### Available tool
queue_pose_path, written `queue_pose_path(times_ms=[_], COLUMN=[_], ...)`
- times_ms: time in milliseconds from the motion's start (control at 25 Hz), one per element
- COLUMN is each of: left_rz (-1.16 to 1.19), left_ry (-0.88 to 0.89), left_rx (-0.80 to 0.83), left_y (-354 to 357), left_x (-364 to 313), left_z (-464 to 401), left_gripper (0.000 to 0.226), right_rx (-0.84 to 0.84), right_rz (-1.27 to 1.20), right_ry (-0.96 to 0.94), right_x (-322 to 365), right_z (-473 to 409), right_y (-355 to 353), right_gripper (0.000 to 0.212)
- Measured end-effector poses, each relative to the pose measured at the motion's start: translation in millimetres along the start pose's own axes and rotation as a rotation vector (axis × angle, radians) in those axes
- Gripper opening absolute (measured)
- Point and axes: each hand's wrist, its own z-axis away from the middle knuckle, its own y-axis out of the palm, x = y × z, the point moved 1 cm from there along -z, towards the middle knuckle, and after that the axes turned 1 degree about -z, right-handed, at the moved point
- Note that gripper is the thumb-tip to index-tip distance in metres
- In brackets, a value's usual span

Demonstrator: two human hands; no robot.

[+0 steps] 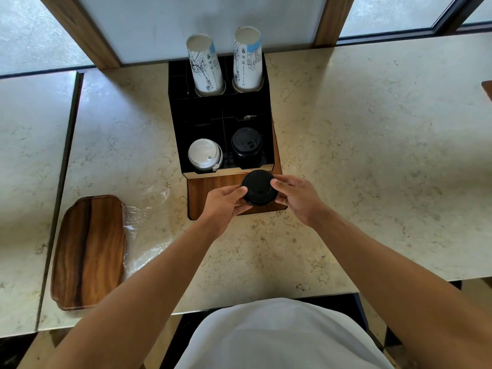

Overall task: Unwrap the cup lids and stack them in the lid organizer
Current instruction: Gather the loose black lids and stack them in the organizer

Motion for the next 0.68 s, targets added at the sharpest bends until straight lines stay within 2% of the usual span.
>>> queue_pose_path(times_ms=[200, 400, 520, 680], left_rz=[-0.041, -0.063, 0.025, -0.008], left_ry=[0.039, 0.101, 0.09, 0.132], left_rx=[-0.104, -0.117, -0.163, -0.238], left_y=[-1, 2, 8, 15], left_x=[-12, -33, -49, -70], left_z=[-3, -10, -18, -28], left_gripper=[0.019, 0.013, 0.005, 0.007], right_rx=[-0.056, -0.212, -0.3, -0.349], right_rz=[0.011, 0.185, 0.274, 0.431], right_ry=[-0.017, -0.098, -0.168, -0.265], right_x=[14, 41, 60, 86], right_z=[-1, -6, -12, -21], right_y=[5, 17, 27, 39], right_gripper=[0.033, 0.033, 0.032, 0.031])
